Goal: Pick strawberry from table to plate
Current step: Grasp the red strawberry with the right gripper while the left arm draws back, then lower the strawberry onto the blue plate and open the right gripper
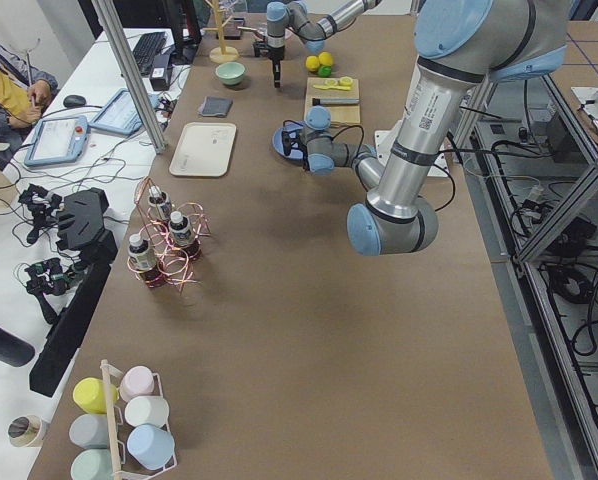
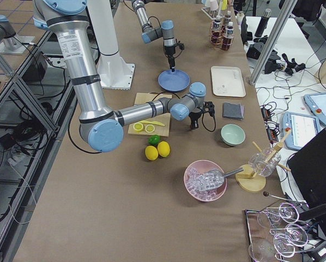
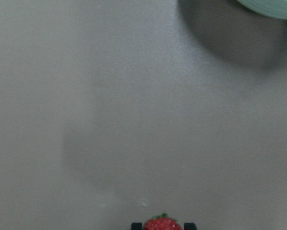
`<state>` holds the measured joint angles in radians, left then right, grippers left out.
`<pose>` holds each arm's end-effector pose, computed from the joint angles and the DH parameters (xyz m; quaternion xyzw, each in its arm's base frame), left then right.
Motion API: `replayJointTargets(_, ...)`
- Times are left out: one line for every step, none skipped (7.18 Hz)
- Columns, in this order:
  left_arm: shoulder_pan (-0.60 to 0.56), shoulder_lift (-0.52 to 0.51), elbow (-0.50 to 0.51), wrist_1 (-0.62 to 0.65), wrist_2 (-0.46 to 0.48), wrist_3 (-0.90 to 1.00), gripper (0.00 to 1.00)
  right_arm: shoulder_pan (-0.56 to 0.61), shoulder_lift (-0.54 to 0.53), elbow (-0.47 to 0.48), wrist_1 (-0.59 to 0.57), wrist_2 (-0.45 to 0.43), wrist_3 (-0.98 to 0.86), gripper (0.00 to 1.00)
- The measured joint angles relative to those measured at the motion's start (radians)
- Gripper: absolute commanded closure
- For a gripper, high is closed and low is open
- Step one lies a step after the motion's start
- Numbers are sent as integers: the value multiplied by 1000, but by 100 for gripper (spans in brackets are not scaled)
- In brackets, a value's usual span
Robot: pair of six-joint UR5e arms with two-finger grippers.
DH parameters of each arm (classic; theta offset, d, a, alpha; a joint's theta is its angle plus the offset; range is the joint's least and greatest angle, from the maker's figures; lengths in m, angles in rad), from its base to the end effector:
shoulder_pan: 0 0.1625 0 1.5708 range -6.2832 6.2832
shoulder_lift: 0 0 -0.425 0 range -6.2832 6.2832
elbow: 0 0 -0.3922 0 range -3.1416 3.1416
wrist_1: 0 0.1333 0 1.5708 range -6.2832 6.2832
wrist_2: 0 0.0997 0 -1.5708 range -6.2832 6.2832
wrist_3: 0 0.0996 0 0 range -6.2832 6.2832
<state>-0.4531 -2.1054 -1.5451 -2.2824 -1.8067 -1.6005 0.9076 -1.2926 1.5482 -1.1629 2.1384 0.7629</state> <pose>0.5670 -0.3984 0.2767 0.0253 0.5767 -0.1291 0.8063 -0.3228 -0.5428 0.4768 0.0633 -0.4048 -0.0459 0.9111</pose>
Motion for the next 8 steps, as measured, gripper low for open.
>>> replayJointTargets(-20,2,-5,-1,-8,3,17,-21,17,54,-6,-1,83,100)
replayJointTargets(-60,9,-11,-2,-32,15,17,-68,49,103,-9,-18,198,100)
replayJointTargets(-107,30,-23,-2,-68,54,17,-153,83,147,-10,-75,329,100)
replayJointTargets(-160,70,-49,-2,-114,123,17,-266,119,177,-17,-172,451,100)
replayJointTargets(-219,111,-70,-1,-170,188,17,-373,166,188,-46,-267,547,100)
replayJointTargets(-268,139,-80,-1,-214,234,17,-457,220,188,-93,-340,613,100)
replayJointTargets(-297,156,-88,-1,-236,260,15,-515,266,182,-136,-394,652,100)
replayJointTargets(-310,169,-99,-1,-244,271,14,-544,292,174,-158,-422,670,100)
